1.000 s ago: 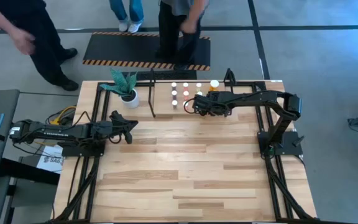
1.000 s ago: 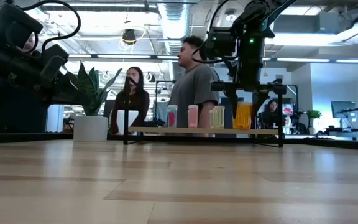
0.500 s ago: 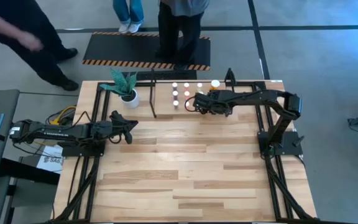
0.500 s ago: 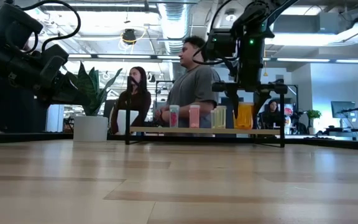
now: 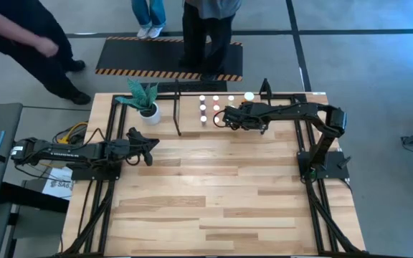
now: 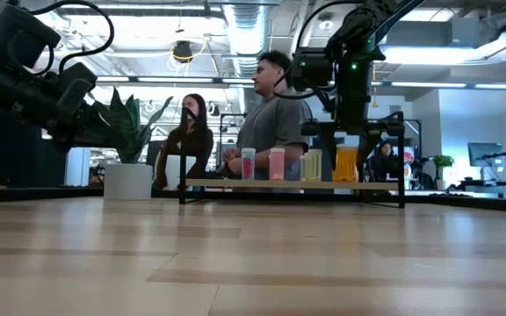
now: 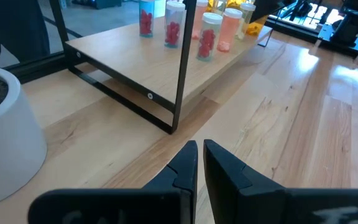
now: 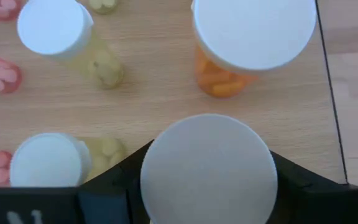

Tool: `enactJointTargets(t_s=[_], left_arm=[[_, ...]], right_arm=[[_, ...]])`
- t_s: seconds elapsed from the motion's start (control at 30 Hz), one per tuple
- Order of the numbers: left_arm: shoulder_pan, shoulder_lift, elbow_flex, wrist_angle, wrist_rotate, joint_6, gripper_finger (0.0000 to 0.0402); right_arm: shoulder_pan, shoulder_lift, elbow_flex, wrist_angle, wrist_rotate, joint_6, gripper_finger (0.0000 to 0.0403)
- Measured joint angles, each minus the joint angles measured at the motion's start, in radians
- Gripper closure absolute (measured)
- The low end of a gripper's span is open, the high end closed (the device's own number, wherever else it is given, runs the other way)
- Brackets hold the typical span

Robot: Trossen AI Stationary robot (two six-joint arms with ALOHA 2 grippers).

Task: Pick and place medicine bottles onto shelf by color
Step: Put the orange pill bottle on the shelf

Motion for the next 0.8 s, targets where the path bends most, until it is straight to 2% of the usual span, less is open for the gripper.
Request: enactJointTargets(t_s=[0.8], left_arm=[[0.0, 0.0, 0.0, 0.0, 0.0, 0.0, 0.0388]], right_arm=[[-0.006, 0.0, 0.0, 0.002, 0.022, 0.009, 0.0152]])
